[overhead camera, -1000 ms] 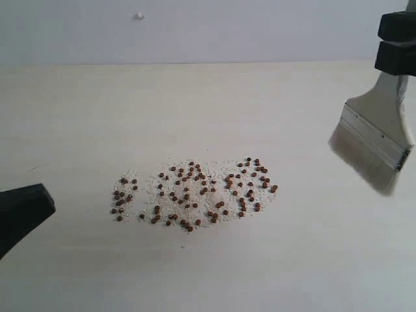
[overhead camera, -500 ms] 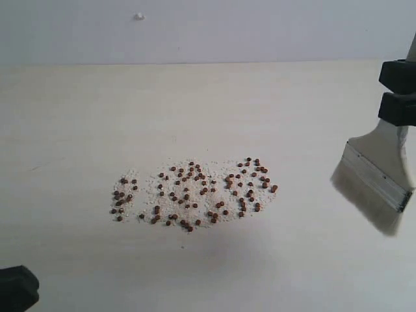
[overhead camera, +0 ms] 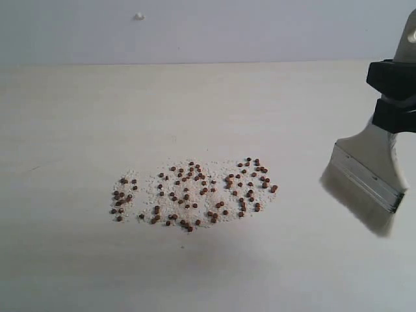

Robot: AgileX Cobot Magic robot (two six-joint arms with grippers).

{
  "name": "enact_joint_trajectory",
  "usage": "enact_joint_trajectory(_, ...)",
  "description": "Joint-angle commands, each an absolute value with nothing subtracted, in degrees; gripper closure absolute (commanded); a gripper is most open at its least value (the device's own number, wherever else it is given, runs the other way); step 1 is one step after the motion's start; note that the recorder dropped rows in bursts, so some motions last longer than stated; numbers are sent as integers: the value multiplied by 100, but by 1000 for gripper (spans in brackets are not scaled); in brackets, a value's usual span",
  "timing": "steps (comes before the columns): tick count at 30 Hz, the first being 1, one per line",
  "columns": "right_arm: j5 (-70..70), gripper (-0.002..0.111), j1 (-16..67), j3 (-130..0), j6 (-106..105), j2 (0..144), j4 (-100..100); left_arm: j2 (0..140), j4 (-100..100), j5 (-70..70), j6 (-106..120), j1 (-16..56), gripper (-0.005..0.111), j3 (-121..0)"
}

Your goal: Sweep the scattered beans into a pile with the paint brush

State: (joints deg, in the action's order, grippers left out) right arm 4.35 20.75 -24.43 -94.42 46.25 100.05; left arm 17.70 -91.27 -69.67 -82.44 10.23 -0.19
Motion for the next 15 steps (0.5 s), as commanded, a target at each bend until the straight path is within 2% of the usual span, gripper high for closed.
enact_joint_trajectory(1,700,108,2066,-2439,-9399,4598,9995,1731,-9148,-6996,-8288,1032,107,0)
enact_joint_trajectory(15,1033,108,2066,-2439,-9226,4598,9995,1731,-9148,-6996,-8288,1032,107,0)
